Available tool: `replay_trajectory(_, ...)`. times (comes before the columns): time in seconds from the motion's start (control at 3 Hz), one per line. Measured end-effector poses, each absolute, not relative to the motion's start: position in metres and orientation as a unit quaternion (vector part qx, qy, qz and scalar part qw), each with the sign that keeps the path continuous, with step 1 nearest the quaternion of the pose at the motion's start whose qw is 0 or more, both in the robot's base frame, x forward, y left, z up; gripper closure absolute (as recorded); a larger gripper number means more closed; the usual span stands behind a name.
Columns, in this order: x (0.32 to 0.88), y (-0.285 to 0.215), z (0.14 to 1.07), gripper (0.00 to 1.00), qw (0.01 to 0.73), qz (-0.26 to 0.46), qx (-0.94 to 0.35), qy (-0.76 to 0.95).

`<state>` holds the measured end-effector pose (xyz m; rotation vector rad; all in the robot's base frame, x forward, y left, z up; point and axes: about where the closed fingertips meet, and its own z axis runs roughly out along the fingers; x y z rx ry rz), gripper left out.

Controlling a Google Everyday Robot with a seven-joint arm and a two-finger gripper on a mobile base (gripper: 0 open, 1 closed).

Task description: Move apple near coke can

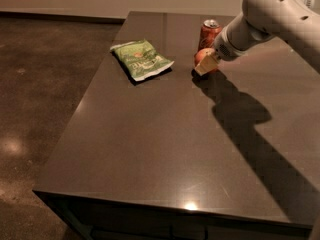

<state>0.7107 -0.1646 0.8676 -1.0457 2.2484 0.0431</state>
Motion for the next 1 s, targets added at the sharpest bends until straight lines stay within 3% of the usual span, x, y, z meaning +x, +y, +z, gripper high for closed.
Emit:
replay_trajectory(0.67,0.719,-0.178,0.86,0.13,0.326,0.035,-0.391,0.86)
replay_trajectory(1.0,0.72,-0.183,0.86,0.0,0.326,0.041,-0.393,0.859)
